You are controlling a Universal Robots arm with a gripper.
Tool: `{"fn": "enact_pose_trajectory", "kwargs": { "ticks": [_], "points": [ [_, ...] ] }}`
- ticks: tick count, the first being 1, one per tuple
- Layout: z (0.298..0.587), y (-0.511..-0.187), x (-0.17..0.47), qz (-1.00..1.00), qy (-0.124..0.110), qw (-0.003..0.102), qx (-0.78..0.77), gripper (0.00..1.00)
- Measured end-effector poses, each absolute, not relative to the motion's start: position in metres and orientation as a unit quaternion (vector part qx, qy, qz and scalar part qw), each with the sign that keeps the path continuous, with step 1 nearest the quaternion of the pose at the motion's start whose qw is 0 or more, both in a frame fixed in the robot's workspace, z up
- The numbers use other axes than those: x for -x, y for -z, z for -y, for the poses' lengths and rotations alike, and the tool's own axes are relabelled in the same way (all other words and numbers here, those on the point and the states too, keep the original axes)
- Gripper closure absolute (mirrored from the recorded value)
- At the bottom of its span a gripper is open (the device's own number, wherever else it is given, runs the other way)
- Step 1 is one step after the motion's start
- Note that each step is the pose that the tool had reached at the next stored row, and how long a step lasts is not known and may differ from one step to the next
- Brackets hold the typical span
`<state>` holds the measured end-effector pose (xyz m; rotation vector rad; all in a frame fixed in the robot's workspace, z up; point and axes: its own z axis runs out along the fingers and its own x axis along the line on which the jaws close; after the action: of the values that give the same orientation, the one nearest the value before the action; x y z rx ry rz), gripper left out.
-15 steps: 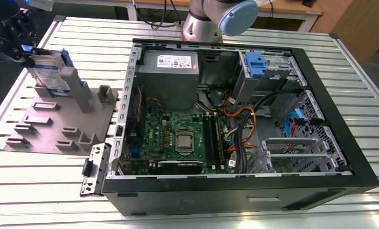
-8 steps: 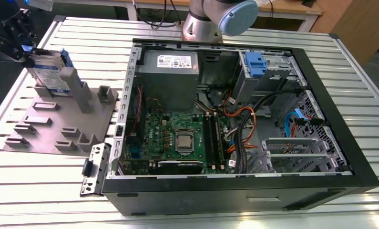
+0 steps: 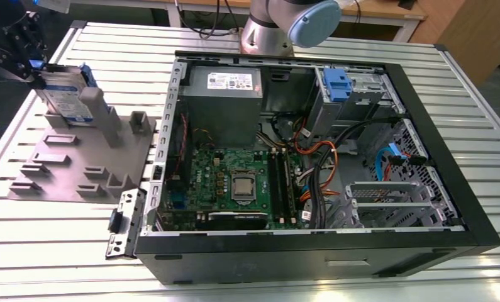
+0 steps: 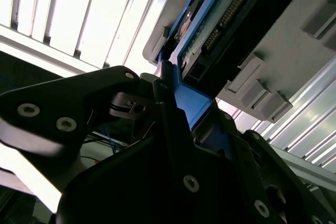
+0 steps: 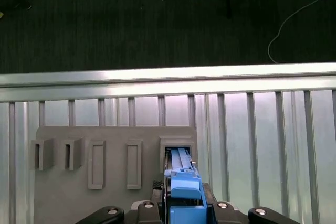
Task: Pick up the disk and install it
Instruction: 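Pick up the disk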
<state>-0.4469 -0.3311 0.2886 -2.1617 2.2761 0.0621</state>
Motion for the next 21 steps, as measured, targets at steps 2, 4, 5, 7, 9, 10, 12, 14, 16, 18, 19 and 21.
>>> {"fn": "enact_pose_trajectory", "kwargs": {
  "ticks": [2, 4, 5, 7, 9, 10, 12, 14, 16, 18, 19, 21],
  "points": [
    [0.3311, -0.2886, 0.4469, -0.722, -0.02, 0.001, 0.691, 0.64],
    [0.3311, -0.2886, 0.4469, -0.722, -0.02, 0.001, 0.692, 0.64],
    [0.3311, -0.2886, 0.4469, -0.721, -0.02, 0.001, 0.692, 0.64],
    [0.3311, -0.2886, 0.4469, -0.718, -0.02, 0.001, 0.695, 0.64],
    [0.3311, -0.2886, 0.4469, -0.715, -0.02, 0.001, 0.699, 0.64],
    [0.3311, -0.2886, 0.4469, -0.715, -0.02, 0.001, 0.699, 0.64],
    [0.3311, -0.2886, 0.4469, -0.715, -0.02, 0.001, 0.699, 0.64],
    [0.3311, -0.2886, 0.4469, -0.716, -0.02, 0.001, 0.698, 0.64],
    [0.3311, -0.2886, 0.4469, -0.717, -0.02, 0.001, 0.697, 0.64],
    [0.3311, -0.2886, 0.4469, -0.717, -0.02, 0.001, 0.697, 0.64],
    [0.3311, -0.2886, 0.4469, -0.717, -0.02, 0.001, 0.697, 0.64],
    [0.3311, -0.2886, 0.4469, -0.717, -0.02, 0.001, 0.696, 0.64]
  ]
}}
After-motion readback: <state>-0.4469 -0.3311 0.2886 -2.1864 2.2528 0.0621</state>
